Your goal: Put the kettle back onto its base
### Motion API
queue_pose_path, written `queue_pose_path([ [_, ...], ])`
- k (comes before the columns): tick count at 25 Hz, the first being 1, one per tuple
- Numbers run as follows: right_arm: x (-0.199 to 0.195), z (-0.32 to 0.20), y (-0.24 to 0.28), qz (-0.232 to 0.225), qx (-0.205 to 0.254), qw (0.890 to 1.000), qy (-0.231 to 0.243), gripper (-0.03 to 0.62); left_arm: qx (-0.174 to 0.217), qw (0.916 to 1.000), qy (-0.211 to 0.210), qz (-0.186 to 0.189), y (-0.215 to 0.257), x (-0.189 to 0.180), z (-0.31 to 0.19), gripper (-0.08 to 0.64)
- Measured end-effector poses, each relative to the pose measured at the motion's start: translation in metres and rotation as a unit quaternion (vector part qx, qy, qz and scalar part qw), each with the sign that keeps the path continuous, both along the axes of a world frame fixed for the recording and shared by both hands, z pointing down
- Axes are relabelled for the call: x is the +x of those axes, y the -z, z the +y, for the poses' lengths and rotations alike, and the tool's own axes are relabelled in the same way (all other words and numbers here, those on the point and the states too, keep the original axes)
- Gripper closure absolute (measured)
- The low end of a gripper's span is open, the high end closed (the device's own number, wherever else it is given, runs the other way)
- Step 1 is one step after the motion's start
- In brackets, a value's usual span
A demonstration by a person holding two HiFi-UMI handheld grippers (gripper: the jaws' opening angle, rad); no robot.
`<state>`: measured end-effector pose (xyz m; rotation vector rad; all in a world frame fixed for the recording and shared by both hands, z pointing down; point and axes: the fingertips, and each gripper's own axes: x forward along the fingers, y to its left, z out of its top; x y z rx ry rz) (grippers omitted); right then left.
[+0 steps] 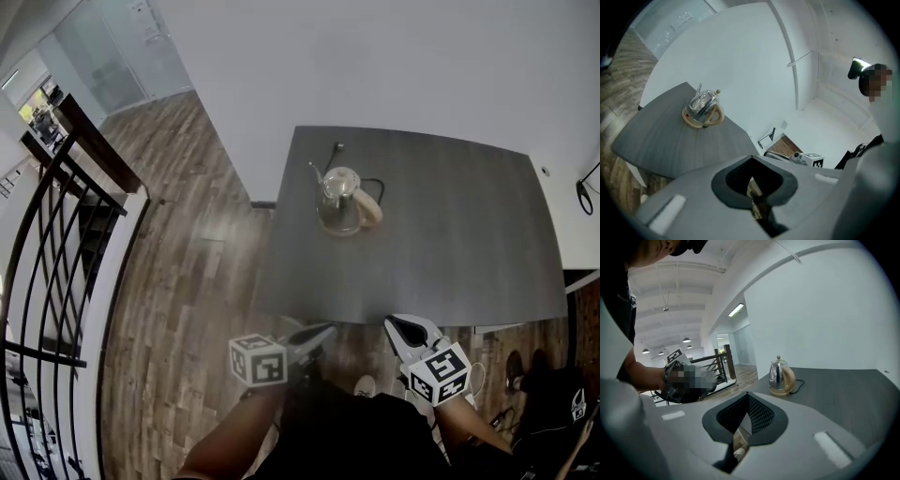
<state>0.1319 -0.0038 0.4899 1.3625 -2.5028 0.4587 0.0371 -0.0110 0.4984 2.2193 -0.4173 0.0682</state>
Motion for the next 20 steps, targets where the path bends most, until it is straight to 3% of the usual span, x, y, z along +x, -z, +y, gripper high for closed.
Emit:
queue_pose_path([
  [5, 0.005, 0.027, -0.003, -0.014, -0.002, 1.0, 0.014, 0.566, 0.009, 0.9995, 0.031, -0.006, 0.006, -0.004, 0.028, 0.56],
  [10, 0.0, 0.042, 0.002, -0.018, -0.004, 1.0, 0.008, 0.566, 0.012, 0.9993, 0.034, -0.012, 0.013, -0.015, 0.041, 0.56],
  [14, -0.01, 0.048, 0.01, -0.021, -0.003, 1.0, -0.015, 0.566, 0.014, 0.9997, 0.018, -0.01, 0.016, -0.022, 0.038, 0.56],
  [20, -0.042, 0.044, 0.007, -0.029, -0.007, 0.997, -0.074, 0.566, 0.026, 0.9989, -0.038, -0.005, 0.024, -0.046, 0.019, 0.56],
])
